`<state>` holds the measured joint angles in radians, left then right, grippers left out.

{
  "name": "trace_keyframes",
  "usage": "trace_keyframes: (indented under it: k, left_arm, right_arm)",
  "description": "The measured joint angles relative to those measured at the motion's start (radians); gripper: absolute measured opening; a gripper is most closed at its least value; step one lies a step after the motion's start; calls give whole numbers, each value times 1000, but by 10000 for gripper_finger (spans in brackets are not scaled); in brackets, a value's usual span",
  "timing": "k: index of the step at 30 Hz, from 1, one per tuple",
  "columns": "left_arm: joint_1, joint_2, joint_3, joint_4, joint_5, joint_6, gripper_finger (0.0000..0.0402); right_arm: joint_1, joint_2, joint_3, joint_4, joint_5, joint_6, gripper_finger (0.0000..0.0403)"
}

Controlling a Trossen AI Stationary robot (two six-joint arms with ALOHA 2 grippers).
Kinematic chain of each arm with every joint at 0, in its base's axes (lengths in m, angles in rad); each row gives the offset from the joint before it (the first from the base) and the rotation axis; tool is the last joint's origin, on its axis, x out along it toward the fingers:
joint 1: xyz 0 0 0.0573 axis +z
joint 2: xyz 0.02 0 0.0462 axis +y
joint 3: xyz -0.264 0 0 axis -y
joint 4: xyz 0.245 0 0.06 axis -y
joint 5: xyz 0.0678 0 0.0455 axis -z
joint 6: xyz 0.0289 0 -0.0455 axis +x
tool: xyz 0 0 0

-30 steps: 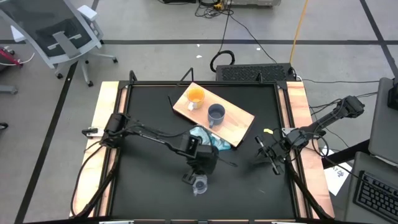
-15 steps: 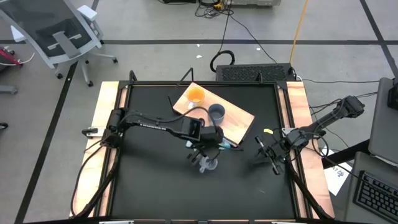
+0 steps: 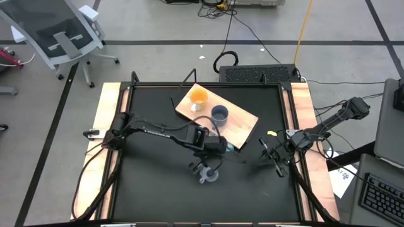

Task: Stack small to large cups/mugs on shelf
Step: Put the transparent mug on the shelf

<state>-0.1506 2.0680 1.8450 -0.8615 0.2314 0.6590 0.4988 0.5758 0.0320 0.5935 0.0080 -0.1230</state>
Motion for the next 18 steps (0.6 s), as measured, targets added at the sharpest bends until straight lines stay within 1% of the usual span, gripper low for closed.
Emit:
trace_keyframes:
  k: [5,9,12,18]
  left_arm:
    - [-33,56,-1,-8,-18,-11,1]
    - [-52,90,1,-6,-66,-10,3]
    - [-60,93,3,-8,-82,-10,2]
    - [-63,95,3,3,-86,-11,4]
  right_arm:
    - [-9,2,0,20,2,-9,4]
    - [-14,7,0,25,38,-1,4]
    - [-14,11,0,26,71,5,4]
    - [-14,13,0,24,73,6,4]
